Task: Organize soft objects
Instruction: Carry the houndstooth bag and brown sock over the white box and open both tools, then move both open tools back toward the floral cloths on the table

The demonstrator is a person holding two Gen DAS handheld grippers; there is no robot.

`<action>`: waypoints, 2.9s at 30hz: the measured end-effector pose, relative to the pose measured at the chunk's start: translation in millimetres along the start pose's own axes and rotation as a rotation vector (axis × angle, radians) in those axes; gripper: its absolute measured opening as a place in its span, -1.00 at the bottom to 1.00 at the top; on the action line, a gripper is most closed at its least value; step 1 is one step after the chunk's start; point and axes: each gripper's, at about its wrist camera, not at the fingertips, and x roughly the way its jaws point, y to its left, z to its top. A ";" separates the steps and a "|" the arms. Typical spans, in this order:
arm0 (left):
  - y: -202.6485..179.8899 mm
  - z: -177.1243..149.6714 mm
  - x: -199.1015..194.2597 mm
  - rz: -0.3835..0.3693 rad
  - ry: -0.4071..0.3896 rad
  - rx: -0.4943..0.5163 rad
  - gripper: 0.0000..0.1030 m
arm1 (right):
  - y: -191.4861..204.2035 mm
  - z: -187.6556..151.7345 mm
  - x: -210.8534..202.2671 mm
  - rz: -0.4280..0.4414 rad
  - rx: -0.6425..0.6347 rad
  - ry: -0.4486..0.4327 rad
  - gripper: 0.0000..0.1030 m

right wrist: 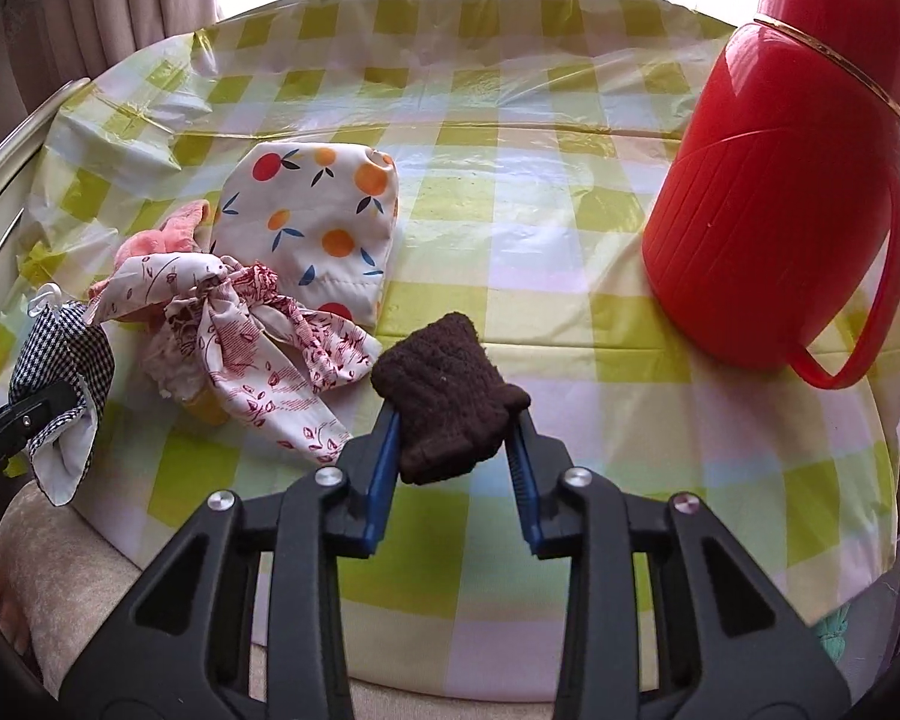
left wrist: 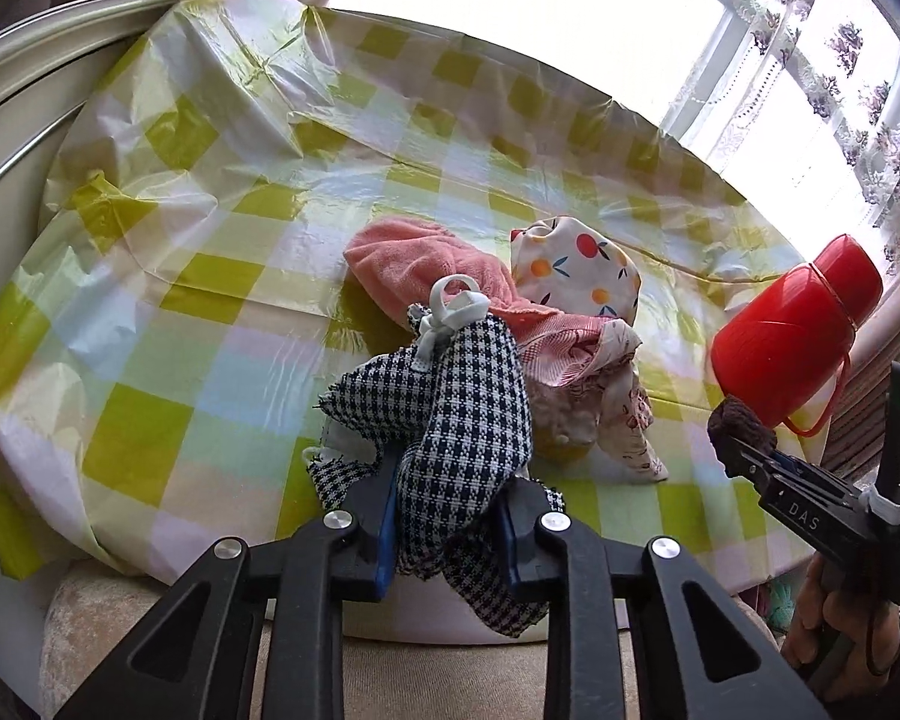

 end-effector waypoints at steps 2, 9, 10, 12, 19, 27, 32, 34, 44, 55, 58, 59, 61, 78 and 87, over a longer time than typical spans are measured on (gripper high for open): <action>-5.4 -2.8 -8.2 -0.009 -0.018 0.013 -0.48 | -2.8 -5.8 -10.7 0.006 0.009 -0.008 -0.27; -32.9 -11.8 -33.1 -0.061 -0.050 0.071 -0.48 | -16.7 -29.4 -47.0 0.008 0.038 -0.032 -0.27; -39.2 -13.9 -36.1 -0.071 -0.052 0.083 -0.48 | -19.3 -33.0 -52.2 0.007 0.044 -0.035 -0.27; -52.3 -18.3 -40.9 -0.093 -0.052 0.112 -0.48 | -25.4 -41.1 -62.1 0.006 0.055 -0.039 -0.28; -104.9 -33.9 -51.5 -0.175 -0.032 0.212 -0.48 | -56.8 -66.7 -98.3 -0.028 0.103 -0.065 -0.27; -178.1 -56.8 -58.2 -0.304 0.019 0.343 -0.48 | -130.5 -102.8 -140.7 -0.137 0.203 -0.085 -0.27; -225.9 -76.0 -58.1 -0.393 0.071 0.442 -0.48 | -179.1 -126.5 -161.5 -0.221 0.279 -0.090 -0.27; -246.3 -86.8 -57.9 -0.419 0.092 0.493 -0.48 | -195.5 -135.9 -168.6 -0.252 0.306 -0.091 -0.27; -331.0 -151.9 -55.5 -0.587 0.266 0.710 -0.45 | -253.1 -181.2 -195.0 -0.352 0.430 -0.086 -0.28; -365.1 -209.8 -37.9 -0.629 0.499 0.852 0.16 | -282.2 -202.9 -211.6 -0.390 0.501 -0.100 -0.27; -360.0 -204.2 -38.4 -0.628 0.491 0.823 0.18 | -285.1 -204.8 -210.1 -0.391 0.510 -0.095 -0.27; -356.1 -199.9 -38.1 -0.625 0.484 0.809 0.19 | -285.8 -205.0 -209.0 -0.389 0.511 -0.095 -0.27; -349.4 -193.3 -36.2 -0.613 0.472 0.780 0.19 | -284.0 -203.4 -207.1 -0.384 0.507 -0.094 -0.27; -299.5 -141.8 -25.4 -0.538 0.369 0.601 0.20 | -245.0 -197.3 -160.8 -0.301 0.361 0.073 0.52; -272.6 -120.2 -19.4 -0.528 0.337 0.516 0.20 | -176.7 -243.9 -79.9 -0.165 -0.084 0.518 0.52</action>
